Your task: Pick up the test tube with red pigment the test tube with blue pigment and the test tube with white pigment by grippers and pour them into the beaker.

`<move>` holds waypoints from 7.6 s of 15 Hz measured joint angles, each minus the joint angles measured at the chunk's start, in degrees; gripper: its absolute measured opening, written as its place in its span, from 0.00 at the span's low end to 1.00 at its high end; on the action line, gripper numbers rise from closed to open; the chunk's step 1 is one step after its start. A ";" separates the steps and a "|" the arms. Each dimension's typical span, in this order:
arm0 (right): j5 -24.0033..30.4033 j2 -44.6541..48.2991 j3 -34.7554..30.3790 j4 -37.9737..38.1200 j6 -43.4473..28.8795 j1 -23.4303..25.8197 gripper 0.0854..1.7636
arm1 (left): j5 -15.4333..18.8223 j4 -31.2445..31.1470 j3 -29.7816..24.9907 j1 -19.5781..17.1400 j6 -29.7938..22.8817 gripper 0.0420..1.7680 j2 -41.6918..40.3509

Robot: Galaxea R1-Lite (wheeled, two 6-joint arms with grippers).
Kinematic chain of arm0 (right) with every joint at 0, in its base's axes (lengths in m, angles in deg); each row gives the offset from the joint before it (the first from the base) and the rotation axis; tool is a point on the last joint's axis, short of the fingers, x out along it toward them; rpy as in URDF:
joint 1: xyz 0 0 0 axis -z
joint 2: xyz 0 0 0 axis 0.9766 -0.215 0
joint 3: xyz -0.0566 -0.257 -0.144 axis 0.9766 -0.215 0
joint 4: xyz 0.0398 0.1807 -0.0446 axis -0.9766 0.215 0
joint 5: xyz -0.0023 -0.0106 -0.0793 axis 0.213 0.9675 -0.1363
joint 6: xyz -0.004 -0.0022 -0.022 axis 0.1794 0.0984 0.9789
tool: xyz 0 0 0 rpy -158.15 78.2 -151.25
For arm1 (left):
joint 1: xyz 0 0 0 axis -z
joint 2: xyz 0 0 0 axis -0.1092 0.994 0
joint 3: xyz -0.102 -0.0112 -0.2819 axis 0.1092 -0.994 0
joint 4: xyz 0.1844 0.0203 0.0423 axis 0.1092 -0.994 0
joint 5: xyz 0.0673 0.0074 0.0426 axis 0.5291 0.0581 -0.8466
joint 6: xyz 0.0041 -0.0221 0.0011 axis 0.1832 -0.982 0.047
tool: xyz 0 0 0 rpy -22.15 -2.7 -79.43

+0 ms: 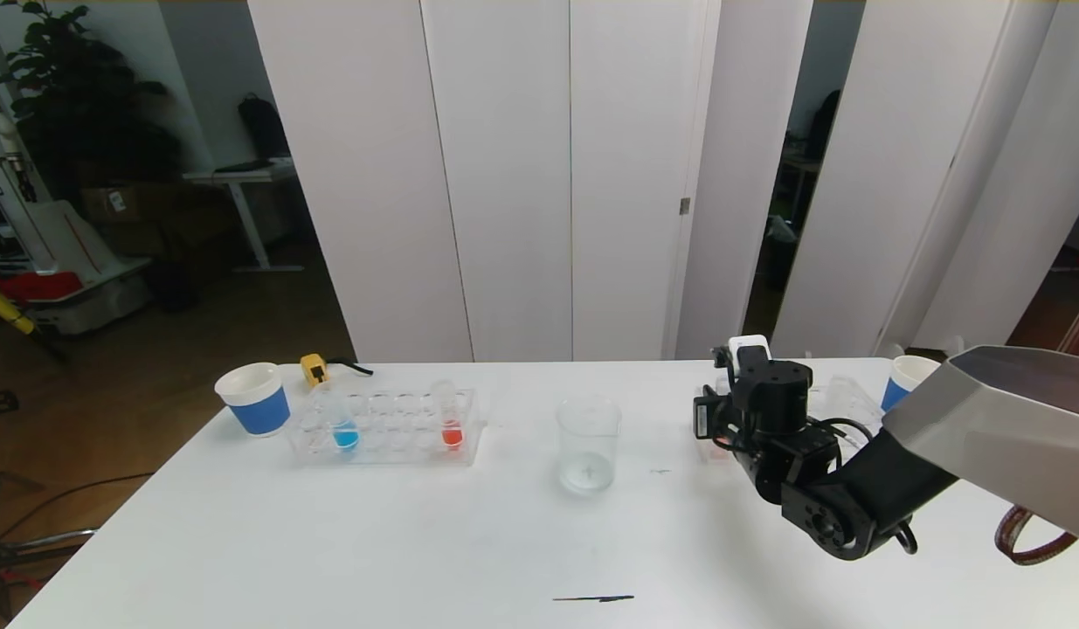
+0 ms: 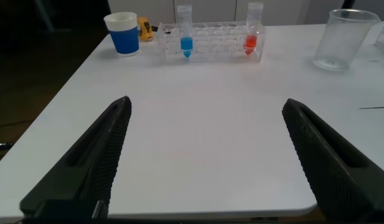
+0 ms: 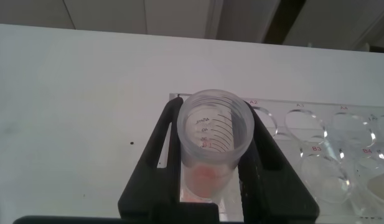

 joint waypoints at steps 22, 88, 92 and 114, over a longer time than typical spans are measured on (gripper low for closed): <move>31.05 12.12 13.04 17.03 14.80 8.30 0.30 | 0.00 0.00 0.00 0.00 0.00 0.98 0.00; 66.52 -3.15 30.62 12.43 79.69 2.43 0.30 | 0.00 0.02 0.00 0.00 0.00 0.98 -0.02; 66.50 -3.34 30.98 12.40 80.81 1.99 0.30 | 0.00 0.00 0.00 0.00 0.00 0.98 -0.02; 66.60 -4.00 31.21 11.93 92.72 2.54 0.30 | 0.00 0.02 0.00 0.00 0.00 0.98 0.00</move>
